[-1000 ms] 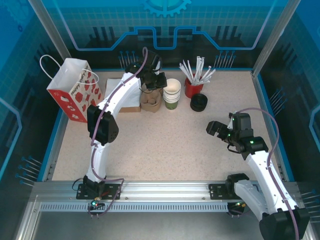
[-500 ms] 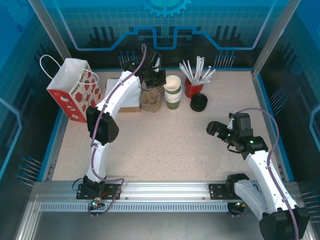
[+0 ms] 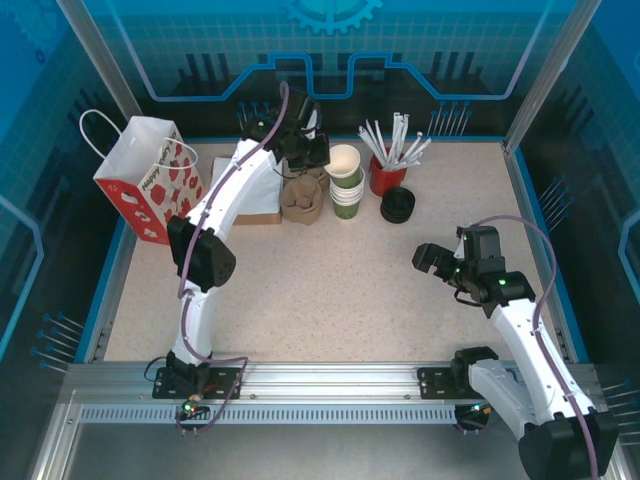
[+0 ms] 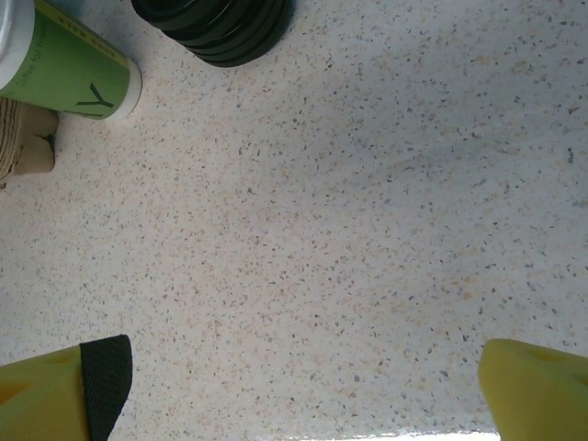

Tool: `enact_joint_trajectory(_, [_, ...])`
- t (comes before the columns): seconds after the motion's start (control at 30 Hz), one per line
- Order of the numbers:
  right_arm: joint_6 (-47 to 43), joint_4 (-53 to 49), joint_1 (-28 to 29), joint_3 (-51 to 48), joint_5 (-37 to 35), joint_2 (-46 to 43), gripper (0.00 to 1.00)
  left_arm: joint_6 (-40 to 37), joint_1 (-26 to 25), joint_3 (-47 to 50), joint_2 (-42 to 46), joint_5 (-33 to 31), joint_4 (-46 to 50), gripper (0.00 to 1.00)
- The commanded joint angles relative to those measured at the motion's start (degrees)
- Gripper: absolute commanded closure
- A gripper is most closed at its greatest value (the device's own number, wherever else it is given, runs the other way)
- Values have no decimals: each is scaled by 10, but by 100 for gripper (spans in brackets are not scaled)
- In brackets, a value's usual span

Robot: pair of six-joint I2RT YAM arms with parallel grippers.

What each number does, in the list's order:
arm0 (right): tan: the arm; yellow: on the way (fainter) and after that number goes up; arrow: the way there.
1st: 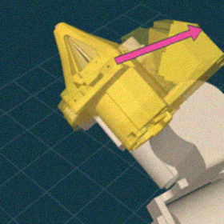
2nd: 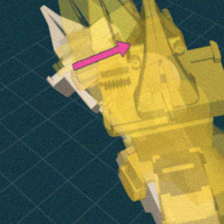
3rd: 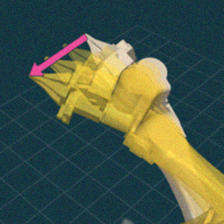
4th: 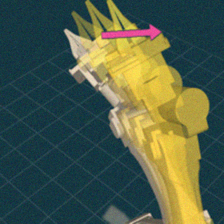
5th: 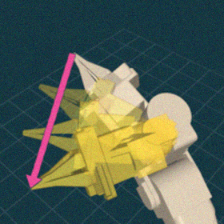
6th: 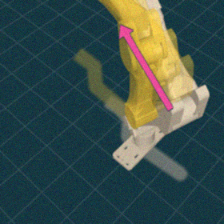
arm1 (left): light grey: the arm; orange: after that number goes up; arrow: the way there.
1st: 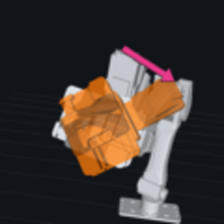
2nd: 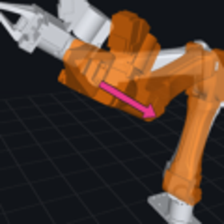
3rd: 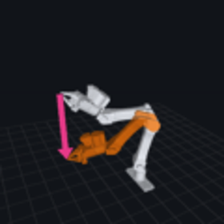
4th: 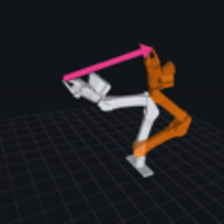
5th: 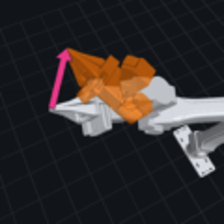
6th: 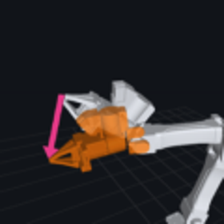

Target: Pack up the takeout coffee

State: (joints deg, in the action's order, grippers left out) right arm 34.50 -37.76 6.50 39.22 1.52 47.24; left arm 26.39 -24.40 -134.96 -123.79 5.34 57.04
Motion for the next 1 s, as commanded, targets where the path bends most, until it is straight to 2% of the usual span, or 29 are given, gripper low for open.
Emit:
enact_joint_trajectory(0.0, [-7, -14, 8, 11, -5, 0, 0, -22, -2, -22, 63, -19, 13, 98])
enact_joint_trajectory(0.37, [-18, -27, 8, 27, -7, -3, 0, -26, -3, 2, 148, -23, 5, 99])
enact_joint_trajectory(0.73, [-23, -31, 9, 34, -10, -9, 0, -17, -9, 282, 364, -33, -63, 100])
enact_joint_trajectory(0.97, [-22, -29, 9, 31, -8, -7, 0, -2, -40, 422, 441, -39, -81, 100])
